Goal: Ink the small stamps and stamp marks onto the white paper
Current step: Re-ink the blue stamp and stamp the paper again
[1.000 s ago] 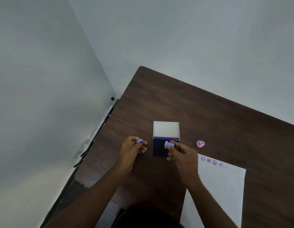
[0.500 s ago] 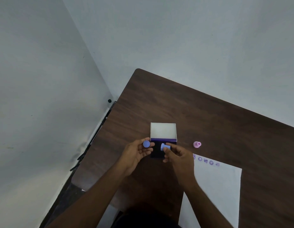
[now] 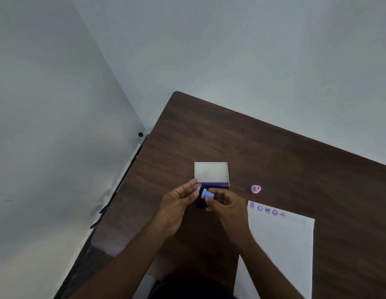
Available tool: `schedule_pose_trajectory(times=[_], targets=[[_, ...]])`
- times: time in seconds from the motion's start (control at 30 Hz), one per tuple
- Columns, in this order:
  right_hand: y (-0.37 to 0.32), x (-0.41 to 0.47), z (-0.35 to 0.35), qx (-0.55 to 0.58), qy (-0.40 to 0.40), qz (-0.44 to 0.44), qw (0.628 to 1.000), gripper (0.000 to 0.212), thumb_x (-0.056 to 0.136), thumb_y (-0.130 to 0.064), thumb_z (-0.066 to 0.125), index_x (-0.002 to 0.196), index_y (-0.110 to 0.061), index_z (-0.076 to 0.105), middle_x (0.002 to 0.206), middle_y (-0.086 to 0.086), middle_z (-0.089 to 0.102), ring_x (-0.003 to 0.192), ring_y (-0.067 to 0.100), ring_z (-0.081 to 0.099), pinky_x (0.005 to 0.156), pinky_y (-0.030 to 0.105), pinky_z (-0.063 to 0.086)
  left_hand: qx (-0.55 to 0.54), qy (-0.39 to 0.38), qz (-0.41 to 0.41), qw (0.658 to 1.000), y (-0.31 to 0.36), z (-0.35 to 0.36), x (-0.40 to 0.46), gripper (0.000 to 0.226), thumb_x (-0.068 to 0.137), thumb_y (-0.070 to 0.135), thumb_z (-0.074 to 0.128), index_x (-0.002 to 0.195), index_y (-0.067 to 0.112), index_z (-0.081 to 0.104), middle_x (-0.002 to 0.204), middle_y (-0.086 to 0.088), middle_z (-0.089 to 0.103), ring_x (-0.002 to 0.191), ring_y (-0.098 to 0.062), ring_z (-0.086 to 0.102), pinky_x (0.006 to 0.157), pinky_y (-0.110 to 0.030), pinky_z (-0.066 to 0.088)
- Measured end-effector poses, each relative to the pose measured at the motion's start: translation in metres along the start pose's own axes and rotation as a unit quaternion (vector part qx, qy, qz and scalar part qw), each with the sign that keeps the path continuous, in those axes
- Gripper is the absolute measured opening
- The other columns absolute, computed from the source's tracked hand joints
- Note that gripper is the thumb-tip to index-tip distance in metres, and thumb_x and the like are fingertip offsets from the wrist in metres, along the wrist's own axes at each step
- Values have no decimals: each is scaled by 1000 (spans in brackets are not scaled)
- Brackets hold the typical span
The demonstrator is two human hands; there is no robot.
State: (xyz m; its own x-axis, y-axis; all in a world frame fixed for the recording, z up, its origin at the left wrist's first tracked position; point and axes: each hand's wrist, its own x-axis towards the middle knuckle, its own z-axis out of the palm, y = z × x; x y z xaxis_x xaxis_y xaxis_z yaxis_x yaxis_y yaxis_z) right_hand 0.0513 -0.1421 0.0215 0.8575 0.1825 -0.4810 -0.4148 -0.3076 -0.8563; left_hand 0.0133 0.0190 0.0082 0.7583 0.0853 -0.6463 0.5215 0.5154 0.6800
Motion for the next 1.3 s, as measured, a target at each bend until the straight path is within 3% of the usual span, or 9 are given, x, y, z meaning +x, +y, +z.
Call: schedule_pose_trajectory(times=[0.17,0.47,0.73,0.9,1.0,1.2,1.3], targets=[[-2,0,-2,-16,-7,-10,1000,31,82,-15,71,113,-13,66,100,1,70,82,13,70,71,19,57,31,-17,2,999,0,4,-2,51,73,17,72,123,17,63,116,-2,72,116,-15,63,111,-43,38],[-1,1,-3,-48,0,-27,998,30,83,-16,70,113,-13,66,100,1,68,84,13,68,67,10,53,42,-33,-7,999,6,2,-4,53,68,16,78,120,18,66,114,-3,73,111,-15,66,107,-41,42],[0,-1,-5,-68,-10,-35,997,31,85,-16,67,116,-9,65,108,9,70,85,18,69,76,18,56,105,-34,14,994,5,0,-4,50,70,25,78,119,22,67,112,3,74,110,-8,66,99,-28,48],[-2,-1,-5,-53,-13,-37,998,29,85,-13,67,114,-12,65,103,7,71,75,10,69,67,13,54,116,-48,48,991,7,1,-2,51,72,19,77,122,19,65,113,1,73,110,-9,66,88,-15,52],[-2,-1,-5,-38,0,-35,999,30,84,-12,68,114,-12,65,103,6,71,78,15,71,72,21,58,109,-42,60,991,8,3,-2,53,72,19,76,123,16,64,114,1,73,108,-9,67,87,-18,53],[1,1,-5,-57,-1,-20,998,30,84,-15,69,113,-17,65,100,-1,69,79,10,70,73,15,55,217,36,86,972,4,4,-5,18,85,32,68,97,21,76,84,1,76,74,-9,69,64,-17,54],[0,1,-3,-57,-4,-16,998,28,84,-16,69,112,-16,66,98,-2,68,78,8,69,71,12,54,227,27,95,969,4,5,-5,12,85,30,69,93,25,76,84,4,76,75,-9,69,64,-16,54]])
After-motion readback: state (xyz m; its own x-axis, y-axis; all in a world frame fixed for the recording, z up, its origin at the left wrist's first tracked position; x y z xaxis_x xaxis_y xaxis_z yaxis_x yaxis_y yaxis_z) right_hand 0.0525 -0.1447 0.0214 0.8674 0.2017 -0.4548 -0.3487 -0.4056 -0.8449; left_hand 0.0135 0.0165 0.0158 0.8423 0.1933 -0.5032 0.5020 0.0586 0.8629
